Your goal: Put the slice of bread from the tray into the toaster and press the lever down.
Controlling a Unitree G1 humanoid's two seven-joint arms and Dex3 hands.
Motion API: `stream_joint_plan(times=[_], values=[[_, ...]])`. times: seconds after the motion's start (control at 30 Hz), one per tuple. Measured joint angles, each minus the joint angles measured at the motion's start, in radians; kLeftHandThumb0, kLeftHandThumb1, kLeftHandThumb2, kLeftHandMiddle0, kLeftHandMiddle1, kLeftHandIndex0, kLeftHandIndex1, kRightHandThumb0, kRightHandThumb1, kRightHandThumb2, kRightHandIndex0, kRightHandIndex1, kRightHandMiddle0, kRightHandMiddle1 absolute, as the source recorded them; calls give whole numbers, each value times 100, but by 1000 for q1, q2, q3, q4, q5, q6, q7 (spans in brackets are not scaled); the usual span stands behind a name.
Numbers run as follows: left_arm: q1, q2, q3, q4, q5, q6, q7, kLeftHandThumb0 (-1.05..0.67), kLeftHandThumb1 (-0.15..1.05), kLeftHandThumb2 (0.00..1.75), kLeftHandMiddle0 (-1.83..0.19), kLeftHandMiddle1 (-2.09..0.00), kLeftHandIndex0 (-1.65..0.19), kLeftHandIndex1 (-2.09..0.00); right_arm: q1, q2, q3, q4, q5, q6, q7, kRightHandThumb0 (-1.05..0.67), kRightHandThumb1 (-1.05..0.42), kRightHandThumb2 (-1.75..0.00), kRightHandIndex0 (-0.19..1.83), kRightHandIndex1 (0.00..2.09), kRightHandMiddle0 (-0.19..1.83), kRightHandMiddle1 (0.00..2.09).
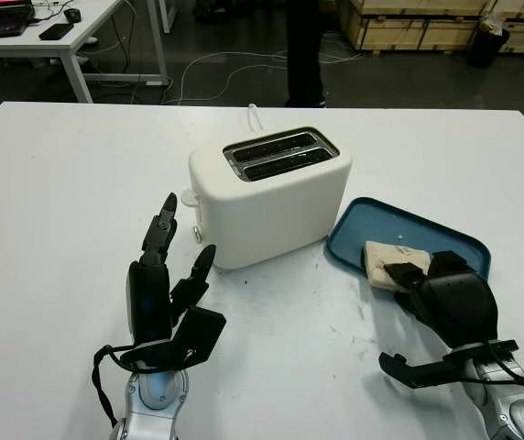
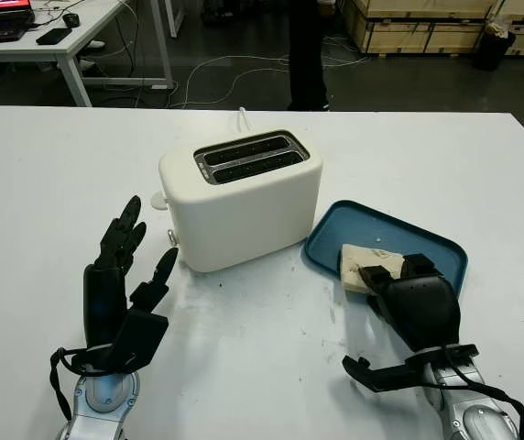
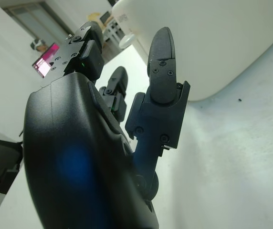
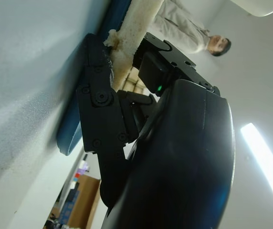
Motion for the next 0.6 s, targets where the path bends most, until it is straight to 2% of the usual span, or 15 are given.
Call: stream_joint_plan(times=[0.07,0.17,0.27,0.33,0.4,0.5,0.6], values=[[0,0,-1,0,-6,0,-2,-50,92,33,-41,-9,-33,0,-1,0,2,0,0,1,0,-36,-92,-16,59,161,75,91],[0,0,-1,0,-9,0,-3,-51,92,33,-42,-9,-33,-1,-2,-2,3,0,2,2,1,-36,-92,-18,60,156,79,76],[0,0,-1,3,-10,0,-3,-48,92,31,-42,-8,-33,0,-4,-10,3,-10,23,-1,29,-36,-92,-19,57,158,80,73],[0,0,-1,5,-11,-1,-4,-48,92,31,-42,-8,-33,0,-6,-15,-4,-19,66,-17,57,-36,-92,-20,52,166,73,92],[-1,0,-1,10,-11,-2,-3,-49,92,31,-42,-8,-33,0,-8,-16,-23,-19,142,-51,71,-35,-92,-15,52,173,61,125],[-2,0,-1,15,-11,-2,-3,-50,92,32,-42,-8,-33,0,-25,-20,-70,2,280,-148,78,-39,-92,-14,59,174,64,125],[-4,0,-1,18,-10,-3,-3,-50,92,32,-43,-8,-33,0,-66,-33,-103,43,353,-214,77,-46,-92,-21,67,175,57,152]])
